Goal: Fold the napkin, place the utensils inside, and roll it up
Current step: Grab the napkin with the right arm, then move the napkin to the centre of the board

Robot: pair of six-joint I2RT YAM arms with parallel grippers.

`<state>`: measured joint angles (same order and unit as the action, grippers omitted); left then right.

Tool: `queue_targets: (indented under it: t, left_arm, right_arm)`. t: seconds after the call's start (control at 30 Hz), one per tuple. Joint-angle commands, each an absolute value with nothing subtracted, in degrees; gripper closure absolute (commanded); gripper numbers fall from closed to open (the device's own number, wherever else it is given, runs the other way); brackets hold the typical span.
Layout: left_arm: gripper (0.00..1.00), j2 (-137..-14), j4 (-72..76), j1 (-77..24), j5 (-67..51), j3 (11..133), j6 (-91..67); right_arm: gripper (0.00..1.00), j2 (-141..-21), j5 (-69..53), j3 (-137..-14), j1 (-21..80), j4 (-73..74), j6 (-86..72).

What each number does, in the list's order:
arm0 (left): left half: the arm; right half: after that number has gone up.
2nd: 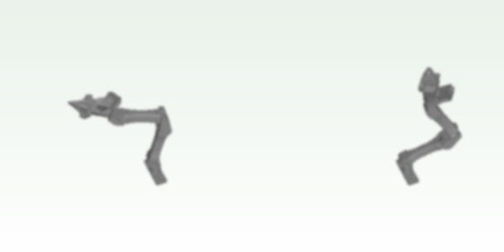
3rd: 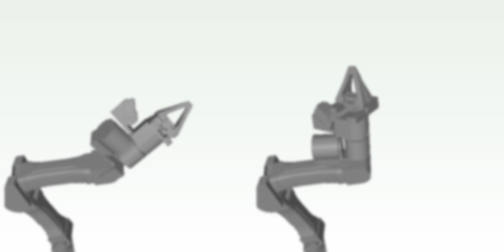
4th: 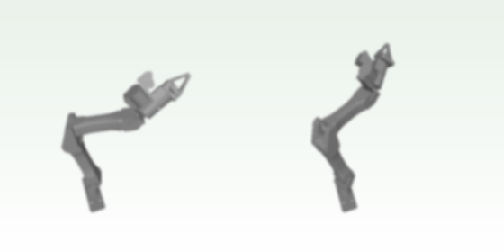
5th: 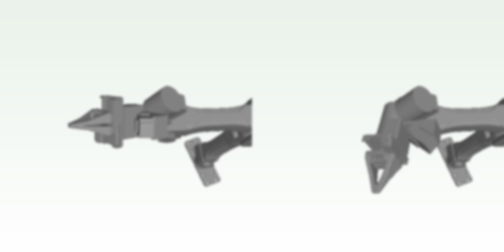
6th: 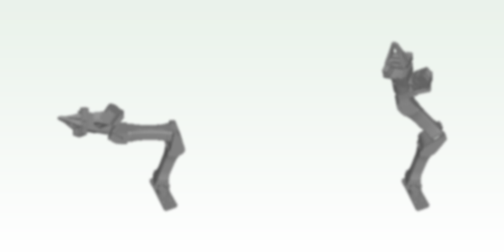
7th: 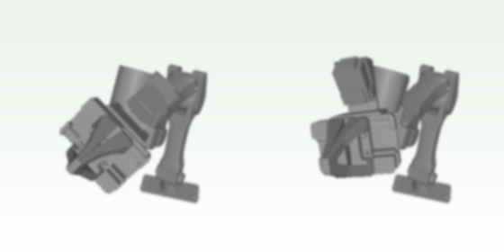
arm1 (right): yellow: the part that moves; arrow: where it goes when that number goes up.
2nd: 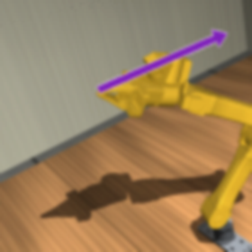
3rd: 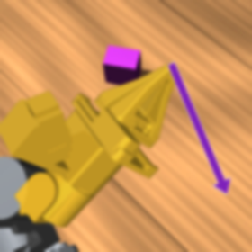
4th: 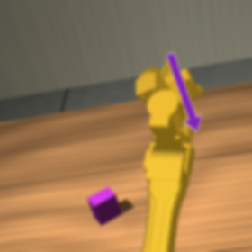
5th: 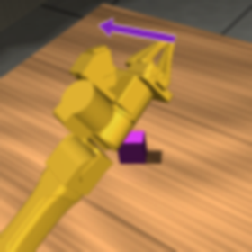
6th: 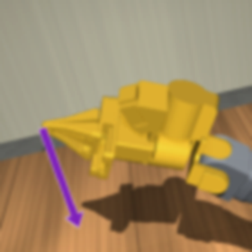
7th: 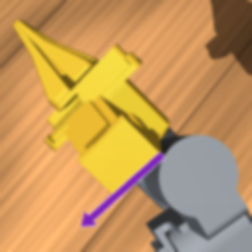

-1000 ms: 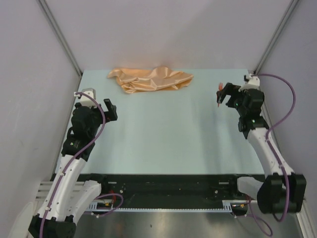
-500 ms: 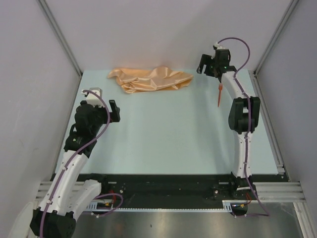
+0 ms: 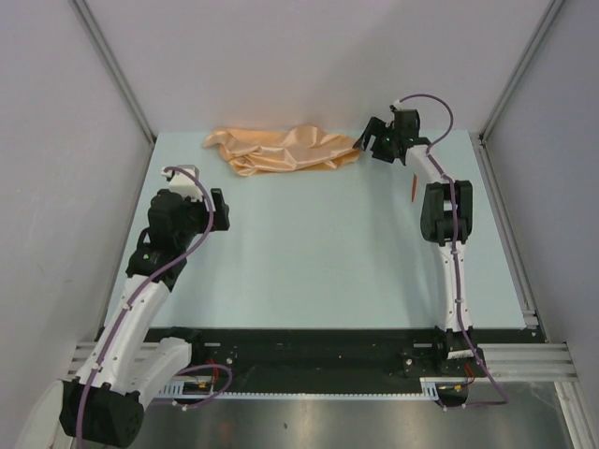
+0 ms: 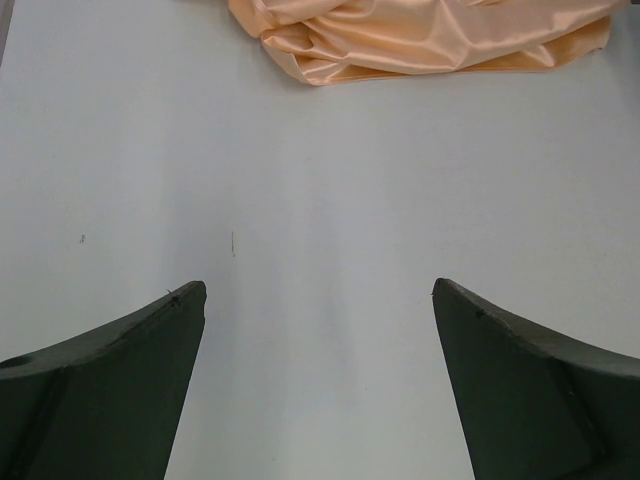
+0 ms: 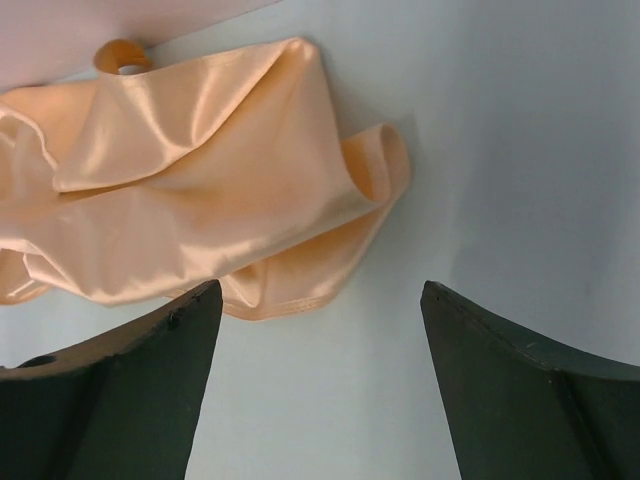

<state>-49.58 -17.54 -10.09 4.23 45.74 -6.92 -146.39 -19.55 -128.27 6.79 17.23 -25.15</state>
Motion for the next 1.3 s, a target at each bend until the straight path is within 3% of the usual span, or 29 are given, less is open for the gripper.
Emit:
queue_targets:
  t: [0.0,0.27,0.43,0.47,0.57,0.6,0.67,0.77,1.03,1.27]
  left_arm:
    - [0.00,-49.9,-15.7,-9.8,3.4,46.0,-5.6]
    - [0.00,-49.7,-15.7,-9.8,3.0,46.0,-5.7]
    - [0.01,-49.5,-15.7,-9.8,2.6,45.8,-5.9]
    - [0.00,-49.5,-15.7,-9.8,2.6,45.9,-5.9]
    - [0.00,-49.5,-15.9,-9.8,2.5,45.9,-6.2]
    - [0.00,-49.3,-15.9,-9.8,2.5,45.8,-6.2]
    - [0.00,-49.1,-15.8,-9.8,2.9,45.5,-6.3]
    - [0.00,-48.6,-16.2,-9.9,4.2,45.3,-7.2]
    - [0.03,-49.6,-17.8,-11.2,6.2,44.3,-22.6]
    - [0.07,-53.6,-14.4,-14.5,8.0,40.3,-28.9]
  right_arm:
    - [0.15,-148.1,-22.1,-129.6,8.6,10.2,-28.4]
    - [0.21,-153.0,-21.3,-133.4,9.4,7.3,-35.9]
    - [0.34,-155.3,-21.3,-134.6,9.5,3.2,-41.0]
    - [0.39,-155.7,-21.7,-135.6,9.5,2.6,-42.0]
    - [0.69,-156.5,-23.7,-136.1,9.5,0.8,-43.6]
    - [0.85,-156.3,-24.5,-135.7,9.5,0.6,-44.3]
    - [1.00,-153.7,-26.9,-132.1,9.7,-0.4,-44.6]
    - [1.00,-145.4,-29.0,-124.4,10.0,-1.5,-43.0]
    - [1.00,-112.0,-26.8,-77.7,10.8,-0.2,-34.9]
    - [1.00,-82.9,-18.0,-53.7,9.5,14.7,-28.7]
